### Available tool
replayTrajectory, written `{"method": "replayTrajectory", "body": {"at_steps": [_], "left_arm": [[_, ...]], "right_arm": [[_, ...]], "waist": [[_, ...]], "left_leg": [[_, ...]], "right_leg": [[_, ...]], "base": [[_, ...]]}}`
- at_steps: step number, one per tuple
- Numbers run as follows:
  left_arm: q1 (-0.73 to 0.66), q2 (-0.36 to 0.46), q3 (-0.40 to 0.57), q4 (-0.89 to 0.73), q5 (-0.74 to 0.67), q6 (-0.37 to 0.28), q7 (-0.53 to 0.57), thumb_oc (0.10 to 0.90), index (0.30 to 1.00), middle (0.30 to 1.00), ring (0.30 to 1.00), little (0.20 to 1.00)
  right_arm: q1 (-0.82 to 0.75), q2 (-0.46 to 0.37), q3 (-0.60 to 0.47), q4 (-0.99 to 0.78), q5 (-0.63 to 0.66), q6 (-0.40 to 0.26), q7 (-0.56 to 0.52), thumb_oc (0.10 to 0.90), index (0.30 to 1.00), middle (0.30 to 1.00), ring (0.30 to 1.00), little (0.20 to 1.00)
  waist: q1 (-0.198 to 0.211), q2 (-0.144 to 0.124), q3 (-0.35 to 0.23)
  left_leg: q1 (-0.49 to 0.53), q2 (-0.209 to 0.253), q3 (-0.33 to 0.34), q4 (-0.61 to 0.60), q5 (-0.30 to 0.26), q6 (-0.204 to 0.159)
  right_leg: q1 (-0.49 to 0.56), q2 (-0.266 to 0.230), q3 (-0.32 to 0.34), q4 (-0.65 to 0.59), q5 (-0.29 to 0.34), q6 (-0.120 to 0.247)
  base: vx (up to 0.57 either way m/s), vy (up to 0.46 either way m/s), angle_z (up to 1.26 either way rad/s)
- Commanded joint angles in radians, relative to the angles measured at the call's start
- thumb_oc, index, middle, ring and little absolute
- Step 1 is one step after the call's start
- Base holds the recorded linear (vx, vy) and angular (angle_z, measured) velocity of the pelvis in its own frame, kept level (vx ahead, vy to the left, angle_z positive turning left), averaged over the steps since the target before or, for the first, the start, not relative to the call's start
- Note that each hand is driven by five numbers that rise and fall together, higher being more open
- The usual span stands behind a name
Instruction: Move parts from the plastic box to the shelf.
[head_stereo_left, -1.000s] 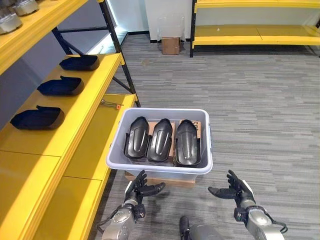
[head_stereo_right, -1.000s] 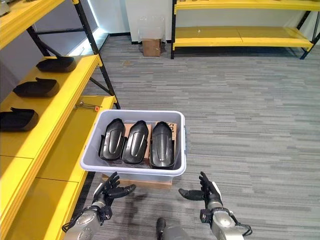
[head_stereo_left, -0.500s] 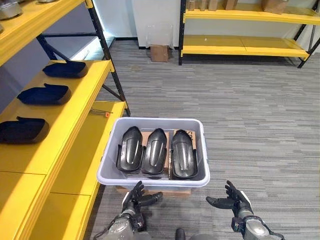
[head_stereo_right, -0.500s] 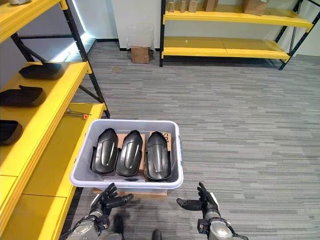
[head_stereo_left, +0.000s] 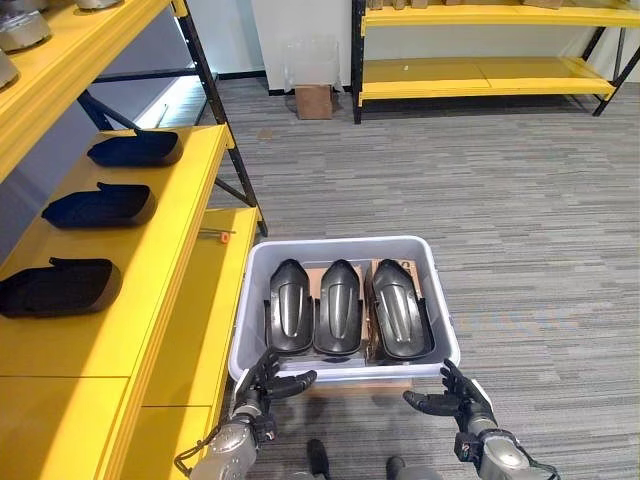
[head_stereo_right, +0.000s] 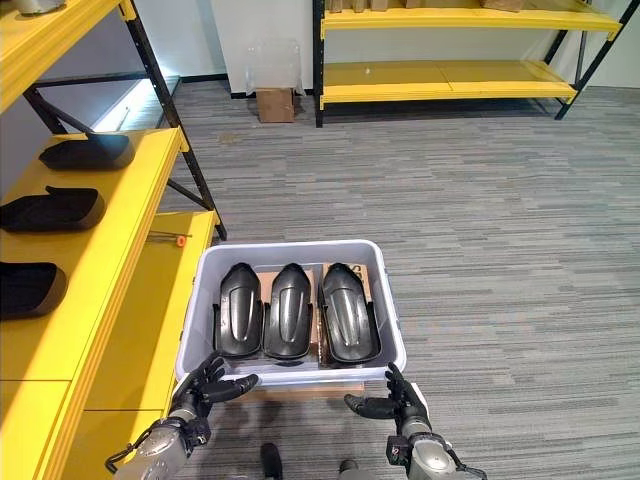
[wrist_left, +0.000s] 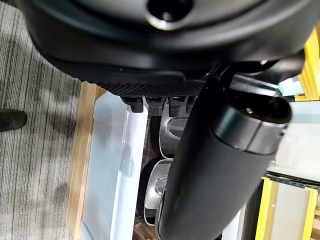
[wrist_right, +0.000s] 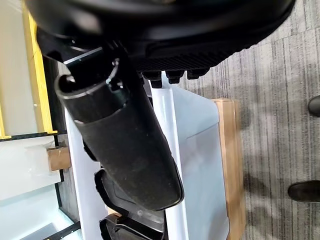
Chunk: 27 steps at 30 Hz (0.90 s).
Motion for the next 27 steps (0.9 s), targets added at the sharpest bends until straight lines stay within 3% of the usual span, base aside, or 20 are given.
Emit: {"method": "replayTrajectory", "body": {"at_steps": [1,4,5,8,10,11,12,13,14,15,16,21,27], "left_arm": [[-0.038,0.03,0.013,-0.107,0.013,-0.068,-0.012,0.9,1.0,1.0,1.0,1.0],[-0.047,0.042,0.007,-0.118,0.019,-0.071,-0.016,0.9,1.0,1.0,1.0,1.0],[-0.05,0.046,0.006,-0.12,0.02,-0.071,-0.017,0.9,1.0,1.0,1.0,1.0],[-0.048,0.047,0.014,-0.123,0.024,-0.072,-0.018,0.9,1.0,1.0,1.0,1.0],[-0.037,0.051,0.036,-0.122,0.015,-0.082,-0.014,0.9,1.0,1.0,1.0,1.0],[-0.038,0.051,0.038,-0.123,0.014,-0.083,-0.014,0.9,1.0,1.0,1.0,1.0],[-0.025,0.047,0.053,-0.121,0.01,-0.084,-0.01,0.9,1.0,1.0,1.0,1.0],[-0.025,0.047,0.053,-0.121,0.01,-0.084,-0.01,0.9,1.0,1.0,1.0,1.0],[-0.022,0.037,0.049,-0.099,0.016,-0.086,-0.02,0.9,1.0,1.0,1.0,1.0],[-0.022,0.037,0.048,-0.099,0.016,-0.086,-0.02,0.9,1.0,1.0,1.0,1.0],[-0.011,0.028,0.049,-0.1,0.023,-0.085,-0.031,0.9,1.0,1.0,1.0,1.0],[0.002,0.022,0.054,-0.114,0.038,-0.084,-0.059,0.9,1.0,1.0,1.0,1.0],[0.02,0.011,0.071,-0.137,0.036,-0.094,-0.07,0.9,1.0,1.0,1.0,1.0]], "right_arm": [[-0.031,-0.02,-0.027,-0.115,-0.021,-0.07,0.007,0.9,1.0,1.0,1.0,1.0],[-0.045,-0.021,-0.021,-0.134,-0.014,-0.08,0.009,0.9,1.0,1.0,1.0,1.0],[-0.05,-0.025,-0.02,-0.148,-0.015,-0.082,0.01,0.9,1.0,1.0,1.0,1.0],[-0.052,-0.024,-0.017,-0.172,-0.015,-0.091,0.008,0.9,1.0,1.0,1.0,1.0],[-0.07,-0.025,-0.009,-0.181,-0.022,-0.097,0.011,0.9,1.0,1.0,1.0,1.0],[-0.071,-0.024,-0.008,-0.181,-0.022,-0.097,0.011,0.9,1.0,1.0,1.0,1.0],[-0.074,-0.038,-0.009,-0.221,-0.046,-0.099,0.015,0.9,1.0,1.0,1.0,1.0],[-0.073,-0.038,-0.009,-0.222,-0.046,-0.099,0.015,0.9,1.0,1.0,1.0,1.0],[-0.056,-0.043,-0.024,-0.261,-0.043,-0.104,0.026,0.9,1.0,1.0,1.0,1.0],[-0.055,-0.043,-0.024,-0.262,-0.043,-0.104,0.026,0.9,1.0,1.0,1.0,1.0],[-0.041,-0.058,-0.042,-0.312,-0.048,-0.111,0.034,0.9,1.0,1.0,1.0,1.0],[-0.019,-0.111,-0.106,-0.419,-0.07,-0.138,0.046,0.9,1.0,1.0,1.0,1.0],[-0.067,-0.189,-0.151,-0.526,-0.135,-0.17,0.046,0.9,1.0,1.0,1.0,1.0]], "waist": [[0.015,-0.03,-0.043],[-0.007,-0.01,-0.009],[-0.013,0.002,0.005],[-0.015,0.017,0.022],[0.01,0.009,0.02],[0.006,0.009,0.027],[0.018,-0.005,0.033],[0.017,-0.005,0.035],[0.01,-0.022,0.025],[0.009,-0.022,0.025],[0.011,-0.032,0.008],[0.007,-0.03,-0.007],[0.016,-0.02,-0.002]], "left_leg": [[-0.024,0.05,0.012,0.081,-0.098,-0.047],[-0.009,0.032,-0.001,0.052,-0.091,-0.025],[-0.006,0.037,-0.004,0.043,-0.085,-0.023],[0.018,0.036,0.002,0.025,-0.088,-0.02],[0.05,0.054,0.026,0.021,-0.12,-0.051],[0.046,0.057,0.029,0.027,-0.111,-0.047],[0.045,0.08,0.038,0.05,-0.114,-0.06],[0.048,0.079,0.038,0.051,-0.115,-0.06],[0.056,0.089,0.034,0.045,-0.106,-0.078],[0.057,0.09,0.033,0.044,-0.106,-0.078],[0.062,0.102,0.039,0.029,-0.091,-0.095],[0.055,0.153,0.025,0.009,-0.056,-0.133],[0.056,0.174,0.029,-0.005,-0.038,-0.145]], "right_leg": [[0.002,-0.128,-0.046,0.056,0.145,0.112],[-0.112,-0.124,-0.01,0.24,0.238,0.1],[-0.153,-0.1,0.001,0.293,0.238,0.091],[-0.183,-0.112,-0.038,0.3,0.209,0.078],[-0.173,-0.213,-0.158,0.112,0.204,0.096],[-0.164,-0.211,-0.169,0.096,0.22,0.089],[-0.159,-0.259,-0.21,0.085,0.261,0.109],[-0.156,-0.26,-0.211,0.087,0.259,0.11],[-0.125,-0.223,-0.193,0.029,0.232,0.112],[-0.122,-0.222,-0.195,0.027,0.232,0.112],[-0.085,-0.217,-0.239,-0.01,0.229,0.122],[-0.035,-0.169,-0.284,-0.052,0.144,0.102],[-0.018,-0.149,-0.302,-0.068,0.121,0.096]], "base": [[0.03,0.153,-0.09],[-0.04,0.158,-0.05],[-0.05,0.09,-0.03],[0.04,0.048,0.01],[0.12,-0.12,-0.22],[0.05,-0.176,-0.42],[-0.02,-0.117,-0.42],[0.1,-0.246,-0.25],[0.07,-0.134,-0.02],[0.15,-0.244,0.2],[0.08,-0.11,0.25],[0.08,-0.169,0.25],[0.04,-0.066,0.0]]}}
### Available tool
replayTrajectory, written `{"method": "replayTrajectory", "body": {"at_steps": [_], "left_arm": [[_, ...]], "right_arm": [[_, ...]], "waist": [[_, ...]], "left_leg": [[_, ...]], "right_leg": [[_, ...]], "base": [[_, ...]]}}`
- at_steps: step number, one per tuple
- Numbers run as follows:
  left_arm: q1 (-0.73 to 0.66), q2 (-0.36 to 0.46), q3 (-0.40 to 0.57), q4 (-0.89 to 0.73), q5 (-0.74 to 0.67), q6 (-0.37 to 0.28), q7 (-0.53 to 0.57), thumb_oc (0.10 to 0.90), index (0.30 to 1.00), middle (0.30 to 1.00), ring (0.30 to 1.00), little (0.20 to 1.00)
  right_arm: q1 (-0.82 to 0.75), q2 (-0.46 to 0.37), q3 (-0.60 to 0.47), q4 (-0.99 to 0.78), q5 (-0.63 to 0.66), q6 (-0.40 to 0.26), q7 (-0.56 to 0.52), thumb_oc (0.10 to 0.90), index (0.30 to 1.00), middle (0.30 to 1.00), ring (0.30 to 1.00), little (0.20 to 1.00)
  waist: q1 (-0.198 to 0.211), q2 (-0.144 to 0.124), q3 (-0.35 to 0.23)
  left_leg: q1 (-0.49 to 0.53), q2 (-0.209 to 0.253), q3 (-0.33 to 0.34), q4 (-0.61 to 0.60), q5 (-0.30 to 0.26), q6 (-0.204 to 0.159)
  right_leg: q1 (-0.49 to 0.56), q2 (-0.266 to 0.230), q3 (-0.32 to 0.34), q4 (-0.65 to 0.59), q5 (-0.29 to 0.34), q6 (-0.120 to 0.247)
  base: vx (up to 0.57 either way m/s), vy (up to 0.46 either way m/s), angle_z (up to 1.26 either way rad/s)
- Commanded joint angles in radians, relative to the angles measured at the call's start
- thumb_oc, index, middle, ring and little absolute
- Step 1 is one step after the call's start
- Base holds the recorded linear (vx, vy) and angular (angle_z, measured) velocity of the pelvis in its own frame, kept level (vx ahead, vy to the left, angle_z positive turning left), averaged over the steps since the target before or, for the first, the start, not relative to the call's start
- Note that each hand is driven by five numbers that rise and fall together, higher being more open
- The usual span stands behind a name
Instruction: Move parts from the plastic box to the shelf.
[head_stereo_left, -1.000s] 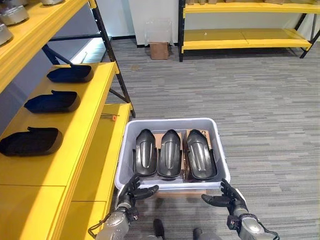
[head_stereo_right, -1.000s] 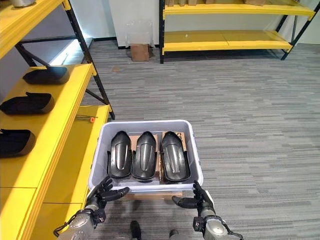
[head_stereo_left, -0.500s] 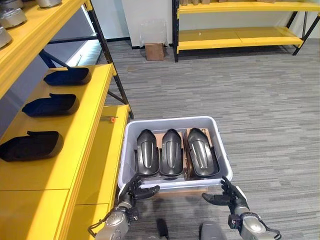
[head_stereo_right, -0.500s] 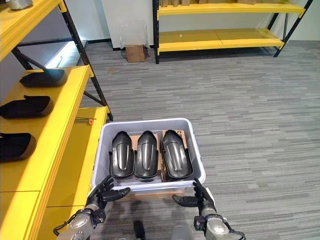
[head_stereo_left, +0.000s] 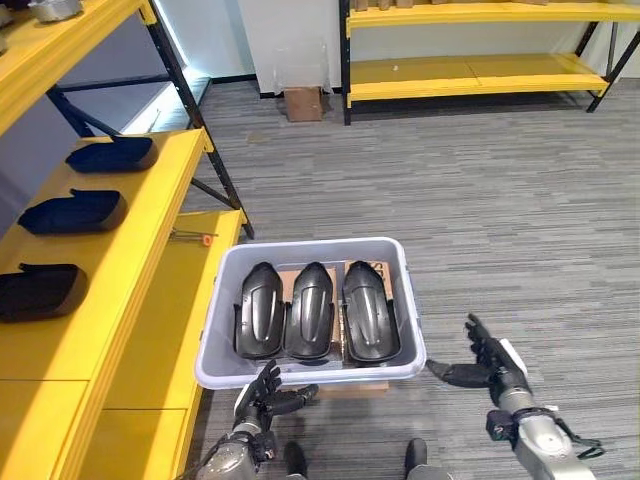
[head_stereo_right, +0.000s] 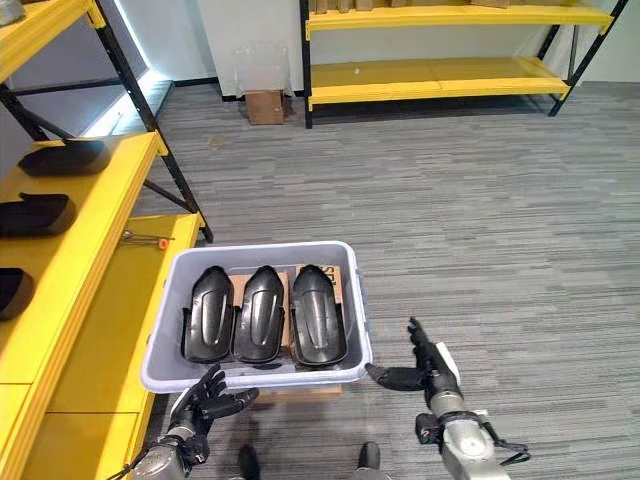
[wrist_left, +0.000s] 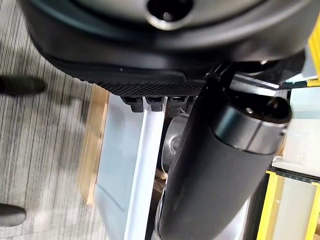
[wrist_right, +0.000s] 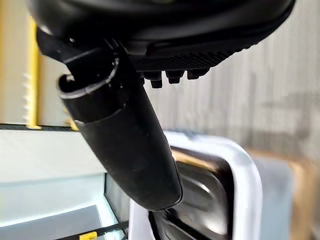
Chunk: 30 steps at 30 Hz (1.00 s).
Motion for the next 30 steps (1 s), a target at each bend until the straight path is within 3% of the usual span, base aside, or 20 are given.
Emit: {"method": "replayTrajectory", "body": {"at_steps": [1,6,12,20,30], "left_arm": [[-0.091,0.05,0.037,-0.078,0.016,-0.076,-0.034,0.9,1.0,1.0,1.0,1.0],[-0.1,0.065,0.026,-0.126,-0.016,-0.105,-0.042,0.9,1.0,1.0,1.0,1.0],[-0.128,0.102,-0.002,-0.176,-0.05,-0.124,-0.041,0.9,1.0,1.0,1.0,1.0],[-0.178,0.146,-0.018,-0.215,-0.077,-0.137,-0.021,0.9,1.0,1.0,1.0,1.0],[-0.206,0.168,0.003,-0.284,-0.095,-0.16,0.011,0.9,1.0,1.0,1.0,1.0]], "right_arm": [[-0.138,-0.008,-0.028,-0.164,-0.07,-0.145,0.005,0.9,1.0,1.0,1.0,1.0],[-0.299,-0.163,-0.063,-0.232,-0.238,-0.174,-0.054,0.9,1.0,1.0,1.0,1.0],[-0.505,-0.335,0.026,-0.241,-0.341,-0.174,-0.066,0.9,1.0,1.0,1.0,1.0],[-0.699,-0.429,0.192,-0.211,-0.378,-0.143,-0.049,0.9,1.0,1.0,1.0,1.0],[-0.804,-0.406,0.289,-0.153,-0.416,-0.103,-0.052,0.9,1.0,1.0,1.0,1.0]], "waist": [[0.002,-0.051,0.011],[0.02,-0.042,0.068],[0.05,-0.043,0.141],[0.079,-0.057,0.221],[0.096,-0.068,0.28]], "left_leg": [[0.064,-0.009,0.029,0.014,-0.091,-0.021],[-0.003,-0.003,0.021,0.037,-0.082,-0.029],[-0.105,0.001,0.008,0.079,-0.072,-0.034],[-0.186,0.0,-0.007,0.117,-0.07,-0.034],[-0.233,-0.012,0.001,0.126,-0.066,-0.028]], "right_leg": [[-0.001,-0.073,-0.008,0.116,-0.1,0.038],[-0.065,-0.084,-0.009,0.151,-0.105,0.037],[-0.15,-0.099,-0.016,0.179,-0.096,0.035],[-0.213,-0.109,-0.015,0.197,-0.086,0.033],[-0.256,-0.114,-0.016,0.188,-0.061,0.034]], "base": [[0.02,-0.049,0.02],[-0.07,-0.02,0.04],[-0.11,-0.012,0.06],[-0.06,-0.007,0.07],[-0.02,0.011,0.05]]}}
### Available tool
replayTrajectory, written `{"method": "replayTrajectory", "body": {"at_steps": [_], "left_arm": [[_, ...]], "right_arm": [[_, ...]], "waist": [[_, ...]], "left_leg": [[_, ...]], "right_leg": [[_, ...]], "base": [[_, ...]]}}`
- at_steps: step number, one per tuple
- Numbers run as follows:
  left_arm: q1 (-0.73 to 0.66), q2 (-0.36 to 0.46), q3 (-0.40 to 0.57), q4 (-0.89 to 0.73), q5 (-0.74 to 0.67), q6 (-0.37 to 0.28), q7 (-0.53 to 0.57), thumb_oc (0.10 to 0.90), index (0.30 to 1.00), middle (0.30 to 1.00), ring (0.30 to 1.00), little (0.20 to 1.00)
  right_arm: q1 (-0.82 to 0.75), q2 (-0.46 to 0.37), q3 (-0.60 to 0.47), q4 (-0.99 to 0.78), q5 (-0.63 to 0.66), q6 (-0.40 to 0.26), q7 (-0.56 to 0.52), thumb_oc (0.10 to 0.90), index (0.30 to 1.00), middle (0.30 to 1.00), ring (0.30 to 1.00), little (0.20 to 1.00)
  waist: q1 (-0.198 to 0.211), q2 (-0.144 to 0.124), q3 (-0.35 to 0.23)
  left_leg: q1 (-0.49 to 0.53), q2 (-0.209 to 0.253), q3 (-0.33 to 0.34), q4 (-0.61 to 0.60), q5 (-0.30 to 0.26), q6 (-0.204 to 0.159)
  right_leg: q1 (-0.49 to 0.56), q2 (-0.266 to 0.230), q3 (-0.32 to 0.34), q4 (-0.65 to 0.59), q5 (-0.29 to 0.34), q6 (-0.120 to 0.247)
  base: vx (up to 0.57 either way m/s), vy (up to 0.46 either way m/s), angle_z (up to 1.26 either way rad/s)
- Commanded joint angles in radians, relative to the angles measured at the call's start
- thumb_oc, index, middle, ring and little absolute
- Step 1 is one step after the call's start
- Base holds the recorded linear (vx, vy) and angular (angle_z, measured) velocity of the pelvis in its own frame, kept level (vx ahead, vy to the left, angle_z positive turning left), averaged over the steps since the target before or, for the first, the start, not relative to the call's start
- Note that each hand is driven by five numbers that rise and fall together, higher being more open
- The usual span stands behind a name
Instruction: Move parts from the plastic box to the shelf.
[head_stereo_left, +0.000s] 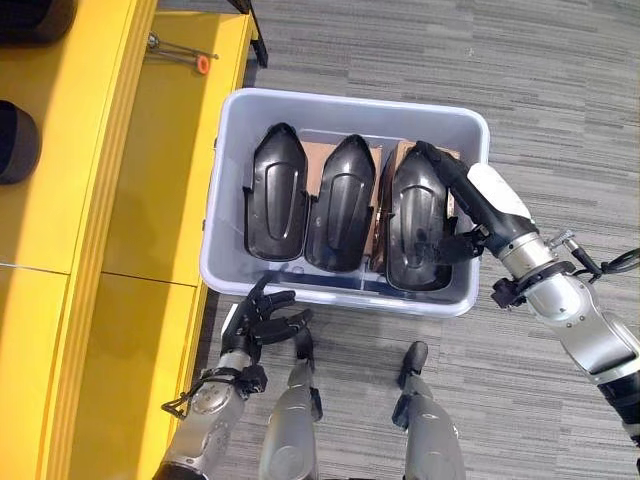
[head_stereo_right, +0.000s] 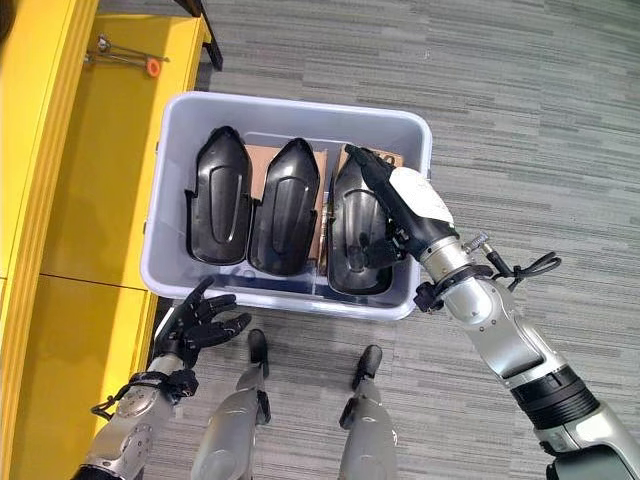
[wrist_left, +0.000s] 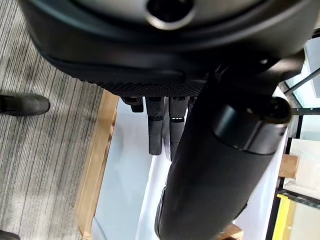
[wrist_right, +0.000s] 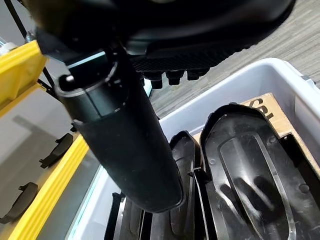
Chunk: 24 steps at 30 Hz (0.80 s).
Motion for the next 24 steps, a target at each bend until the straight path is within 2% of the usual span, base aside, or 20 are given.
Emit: {"method": "replayTrajectory", "body": {"at_steps": [1,7,19,24], "left_arm": [[-0.007,0.006,0.01,-0.111,-0.044,-0.073,0.003,0.9,1.0,1.0,1.0,1.0],[0.004,0.01,0.029,-0.159,-0.057,-0.082,0.01,0.9,1.0,1.0,1.0,1.0],[0.026,-0.01,0.058,-0.197,-0.048,-0.085,0.04,0.9,1.0,1.0,1.0,1.0],[0.029,-0.012,0.061,-0.201,-0.045,-0.087,0.049,0.9,1.0,1.0,1.0,1.0]], "right_arm": [[-0.132,-0.004,-0.007,-0.048,-0.043,-0.04,-0.057,0.9,1.0,1.0,1.0,1.0],[-0.101,0.041,-0.018,-0.057,-0.058,-0.037,-0.061,0.9,1.0,1.0,1.0,1.0],[0.077,0.175,-0.07,-0.147,-0.116,-0.045,-0.076,0.9,1.0,1.0,1.0,1.0],[0.115,0.195,-0.075,-0.177,-0.118,-0.053,-0.078,0.9,1.0,1.0,1.0,1.0]], "waist": [[0.003,-0.03,-0.035],[0.006,-0.027,-0.02],[-0.004,-0.03,0.005],[-0.009,-0.034,0.007]], "left_leg": [[0.014,0.05,0.042,0.105,-0.11,-0.053],[0.006,0.045,0.038,0.104,-0.109,-0.05],[0.002,0.043,0.036,0.107,-0.111,-0.045],[0.004,0.042,0.039,0.106,-0.113,-0.044]], "right_leg": [[-0.022,-0.045,0.011,0.121,-0.096,0.029],[-0.025,-0.047,0.011,0.121,-0.096,0.029],[-0.03,-0.048,0.011,0.123,-0.098,0.028],[-0.031,-0.047,0.014,0.122,-0.097,0.028]], "base": [[0.0,0.0,0.0],[0.0,0.0,0.0],[0.0,0.0,0.0],[0.0,0.0,0.0]]}}
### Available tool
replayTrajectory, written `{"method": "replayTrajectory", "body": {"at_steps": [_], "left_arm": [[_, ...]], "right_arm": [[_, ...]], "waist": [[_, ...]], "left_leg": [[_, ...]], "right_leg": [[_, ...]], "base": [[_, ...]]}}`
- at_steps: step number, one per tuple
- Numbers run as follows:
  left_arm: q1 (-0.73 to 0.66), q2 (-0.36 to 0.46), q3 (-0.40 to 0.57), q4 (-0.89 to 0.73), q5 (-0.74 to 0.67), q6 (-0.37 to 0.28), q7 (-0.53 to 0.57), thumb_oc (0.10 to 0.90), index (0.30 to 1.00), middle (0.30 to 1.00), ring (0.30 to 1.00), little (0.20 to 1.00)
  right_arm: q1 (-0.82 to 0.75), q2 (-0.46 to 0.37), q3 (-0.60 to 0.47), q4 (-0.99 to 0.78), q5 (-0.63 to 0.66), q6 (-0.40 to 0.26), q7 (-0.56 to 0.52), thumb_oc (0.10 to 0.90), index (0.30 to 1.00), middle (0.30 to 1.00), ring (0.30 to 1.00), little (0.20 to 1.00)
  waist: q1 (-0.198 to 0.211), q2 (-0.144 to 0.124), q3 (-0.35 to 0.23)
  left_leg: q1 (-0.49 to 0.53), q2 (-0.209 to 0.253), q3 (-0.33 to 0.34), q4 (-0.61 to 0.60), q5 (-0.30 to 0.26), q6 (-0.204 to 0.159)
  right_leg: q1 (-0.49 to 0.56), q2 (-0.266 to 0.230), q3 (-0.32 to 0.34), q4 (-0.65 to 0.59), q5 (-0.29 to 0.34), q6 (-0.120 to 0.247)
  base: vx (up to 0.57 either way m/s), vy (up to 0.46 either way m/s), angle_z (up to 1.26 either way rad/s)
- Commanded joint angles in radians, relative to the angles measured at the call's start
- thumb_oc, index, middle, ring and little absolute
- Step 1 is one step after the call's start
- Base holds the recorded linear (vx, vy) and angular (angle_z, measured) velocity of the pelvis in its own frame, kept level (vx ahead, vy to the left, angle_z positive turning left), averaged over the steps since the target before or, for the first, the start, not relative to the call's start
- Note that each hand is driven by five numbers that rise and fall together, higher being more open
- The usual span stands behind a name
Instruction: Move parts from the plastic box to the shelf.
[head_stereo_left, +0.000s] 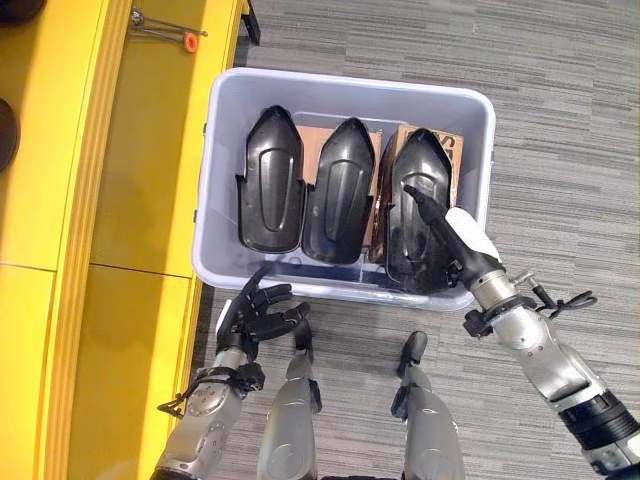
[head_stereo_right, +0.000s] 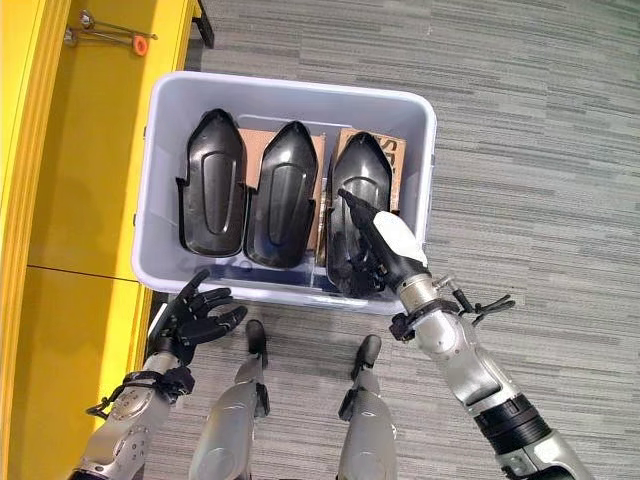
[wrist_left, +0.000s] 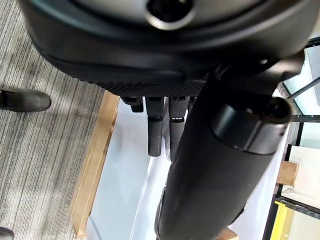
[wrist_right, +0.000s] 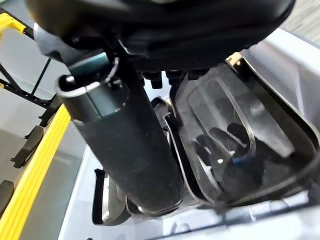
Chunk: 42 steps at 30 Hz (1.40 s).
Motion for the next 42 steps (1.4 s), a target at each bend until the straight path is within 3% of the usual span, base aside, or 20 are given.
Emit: {"method": "replayTrajectory", "body": {"at_steps": [1,12,28,42], "left_arm": [[-0.005,-0.005,0.053,-0.128,-0.006,-0.083,0.012,0.9,1.0,1.0,1.0,1.0],[0.014,0.011,0.093,-0.208,-0.022,-0.108,0.021,0.9,1.0,1.0,1.0,1.0],[0.028,0.03,0.261,-0.409,-0.012,-0.185,0.058,0.9,1.0,1.0,1.0,1.0],[-0.009,0.019,0.316,-0.484,-0.025,-0.219,0.078,0.9,1.0,1.0,1.0,1.0]], "right_arm": [[-0.048,0.001,-0.069,-0.193,-0.016,-0.086,-0.057,0.9,1.0,1.0,1.0,1.0],[0.004,-0.01,-0.109,-0.241,-0.025,-0.1,-0.073,0.9,1.0,1.0,1.0,1.0],[0.081,-0.005,-0.237,-0.314,-0.002,-0.131,-0.101,0.9,1.0,1.0,1.0,1.0],[0.073,0.003,-0.256,-0.32,0.003,-0.127,-0.107,0.9,1.0,1.0,1.0,1.0]], "waist": [[-0.009,-0.037,-0.014],[-0.016,-0.041,-0.012],[-0.017,-0.043,-0.007],[-0.018,-0.04,-0.004]], "left_leg": [[0.026,0.041,0.041,0.105,-0.114,-0.043],[0.03,0.04,0.047,0.106,-0.116,-0.045],[0.023,0.038,0.05,0.103,-0.118,-0.049],[0.02,0.038,0.053,0.102,-0.122,-0.049]], "right_leg": [[-0.016,-0.047,0.015,0.124,-0.096,0.028],[-0.019,-0.049,0.023,0.126,-0.095,0.031],[-0.028,-0.049,0.024,0.127,-0.098,0.034],[-0.043,-0.05,0.033,0.133,-0.099,0.034]], "base": [[0.0,0.0,0.0],[0.0,0.0,-0.01],[0.0,0.0,-0.02],[0.0,0.0,0.0]]}}
